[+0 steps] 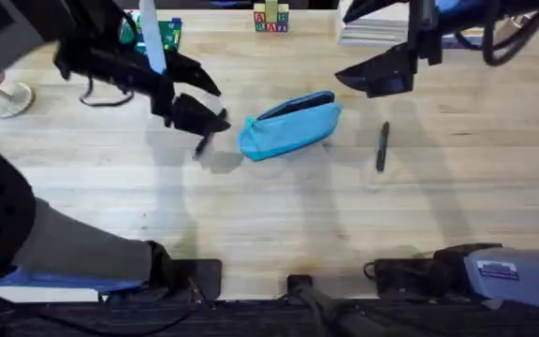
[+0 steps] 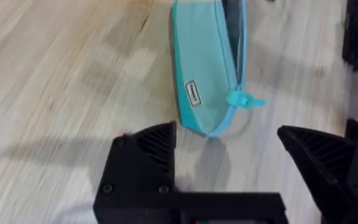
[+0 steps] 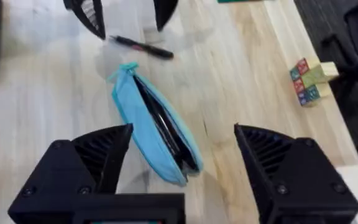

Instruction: Unzip the bag, pick up the pens from the table one at a time and place them inside, then zip the bag closed.

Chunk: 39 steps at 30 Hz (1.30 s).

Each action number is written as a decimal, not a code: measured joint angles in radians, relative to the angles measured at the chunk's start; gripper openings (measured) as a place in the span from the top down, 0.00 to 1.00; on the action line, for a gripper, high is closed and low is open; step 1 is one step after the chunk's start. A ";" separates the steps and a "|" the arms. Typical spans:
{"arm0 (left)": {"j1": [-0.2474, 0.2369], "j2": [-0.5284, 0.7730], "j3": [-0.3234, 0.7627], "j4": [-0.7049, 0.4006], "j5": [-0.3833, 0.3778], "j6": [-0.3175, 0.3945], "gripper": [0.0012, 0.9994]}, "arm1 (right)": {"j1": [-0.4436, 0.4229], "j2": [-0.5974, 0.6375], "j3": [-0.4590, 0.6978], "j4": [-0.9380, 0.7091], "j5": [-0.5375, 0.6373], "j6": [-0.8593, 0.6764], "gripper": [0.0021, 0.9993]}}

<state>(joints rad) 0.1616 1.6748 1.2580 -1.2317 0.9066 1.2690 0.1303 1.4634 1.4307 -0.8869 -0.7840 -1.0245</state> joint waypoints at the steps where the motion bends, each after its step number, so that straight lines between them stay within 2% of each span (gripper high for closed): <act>1: 0.000 0.000 0.026 -0.025 -0.021 0.000 0.00 | 0.000 -0.012 0.000 -0.004 0.019 0.000 0.00; 6: 0.000 0.000 0.116 -0.098 -0.091 -0.005 0.00 | 0.000 -0.045 0.000 -0.015 0.064 0.000 0.00; 8: 0.000 0.000 0.139 -0.118 -0.118 -0.027 0.00 | 0.000 -0.049 0.000 -0.024 0.073 0.000 0.00; 13: -0.003 0.000 0.188 -0.170 -0.242 -0.171 0.00 | 0.000 -0.049 0.000 -0.033 0.085 0.001 0.00; 17: -0.003 0.000 0.212 -0.194 -0.298 -0.238 0.00 | 0.000 -0.049 0.000 -0.034 0.088 0.000 0.00; 28: -0.003 0.000 0.215 -0.194 -0.324 -0.282 0.00 | 0.000 -0.050 0.000 -0.033 0.089 0.000 0.01; 29: -0.003 0.000 0.215 -0.194 -0.324 -0.282 0.00 | 0.000 -0.049 0.000 -0.030 0.089 -0.001 0.07; 30: -0.003 0.000 0.215 -0.194 -0.324 -0.282 0.00 | 0.000 -0.050 0.000 -0.029 0.089 0.000 0.21; 35: -0.003 0.000 0.215 -0.194 -0.315 -0.283 0.00 | 0.000 -0.049 0.000 -0.031 0.089 0.002 0.92; 36: -0.003 0.000 0.215 -0.194 -0.309 -0.290 0.00 | 0.000 -0.049 0.000 -0.033 0.089 0.004 0.96; 37: -0.003 0.000 0.215 -0.194 -0.301 -0.338 0.00 | 0.000 -0.049 0.000 -0.033 0.089 0.004 0.97; 39: -0.003 0.000 0.215 -0.194 -0.302 -0.375 0.00 | 0.000 -0.050 0.000 -0.033 0.089 0.003 0.97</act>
<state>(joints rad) 0.1585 1.6745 1.4727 -1.4261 0.6048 0.8939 0.1306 1.4139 1.4307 -0.9203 -0.6952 -1.0210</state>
